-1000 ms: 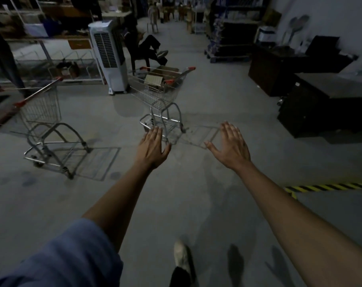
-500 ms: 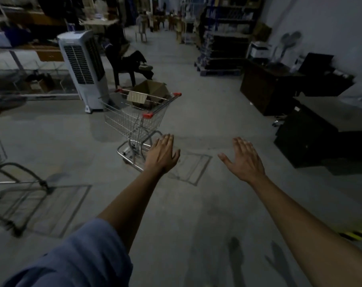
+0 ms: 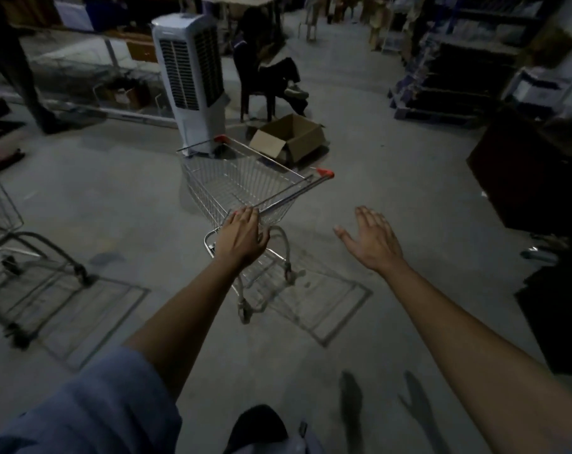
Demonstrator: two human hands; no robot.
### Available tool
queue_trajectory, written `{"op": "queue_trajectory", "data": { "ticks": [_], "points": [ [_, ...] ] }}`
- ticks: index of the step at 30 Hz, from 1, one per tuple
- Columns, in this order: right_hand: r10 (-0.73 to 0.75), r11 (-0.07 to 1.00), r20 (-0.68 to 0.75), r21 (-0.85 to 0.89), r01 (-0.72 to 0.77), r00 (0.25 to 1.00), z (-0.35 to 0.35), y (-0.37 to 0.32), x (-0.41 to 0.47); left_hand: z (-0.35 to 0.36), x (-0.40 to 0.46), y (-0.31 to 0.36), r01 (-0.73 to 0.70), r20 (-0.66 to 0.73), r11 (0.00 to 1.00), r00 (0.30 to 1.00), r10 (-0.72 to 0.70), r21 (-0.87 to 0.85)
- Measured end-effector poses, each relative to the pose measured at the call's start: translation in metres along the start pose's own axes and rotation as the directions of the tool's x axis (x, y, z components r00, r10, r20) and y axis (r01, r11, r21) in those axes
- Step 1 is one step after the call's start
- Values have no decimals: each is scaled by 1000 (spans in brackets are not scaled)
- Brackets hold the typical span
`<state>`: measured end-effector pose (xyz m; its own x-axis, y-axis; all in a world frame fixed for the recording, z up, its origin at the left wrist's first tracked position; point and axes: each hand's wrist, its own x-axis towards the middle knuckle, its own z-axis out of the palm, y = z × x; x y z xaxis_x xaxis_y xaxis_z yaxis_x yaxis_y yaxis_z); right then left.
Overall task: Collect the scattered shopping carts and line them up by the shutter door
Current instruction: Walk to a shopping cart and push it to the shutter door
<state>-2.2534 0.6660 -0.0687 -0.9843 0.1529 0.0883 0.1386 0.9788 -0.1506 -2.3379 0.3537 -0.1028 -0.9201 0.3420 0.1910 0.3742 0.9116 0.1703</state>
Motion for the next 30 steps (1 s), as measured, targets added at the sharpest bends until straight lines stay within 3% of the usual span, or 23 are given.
{"op": "queue_trajectory", "data": {
  "ticks": [9, 13, 16, 20, 24, 27, 30],
  "points": [
    [-185, 982, 56, -14, 186, 981, 55, -3, 232, 99, 170, -31, 194, 134, 981, 973, -189, -20],
    [-213, 977, 167, 9, 214, 963, 83, 6, 310, 133, 219, -27, 239, 386, 963, 906, -175, -123],
    [-177, 984, 256, 20, 178, 950, 113, 14, 367, 147, 235, -22, 350, 490, 918, 843, -223, -185],
    [-239, 960, 394, -44, 278, 888, 154, 30, 434, 167, 235, -26, 550, 430, 833, 766, -477, -56],
    [-363, 856, 472, -171, 488, 803, 184, 42, 473, 159, 235, -25, 570, 356, 798, 717, -600, 196],
    [-460, 780, 491, -176, 601, 740, 185, 43, 475, 165, 228, -38, 536, 409, 800, 689, -599, 269],
    [-469, 768, 522, -156, 621, 712, 184, 42, 469, 174, 219, -44, 500, 434, 814, 689, -580, 296]
  ]
}}
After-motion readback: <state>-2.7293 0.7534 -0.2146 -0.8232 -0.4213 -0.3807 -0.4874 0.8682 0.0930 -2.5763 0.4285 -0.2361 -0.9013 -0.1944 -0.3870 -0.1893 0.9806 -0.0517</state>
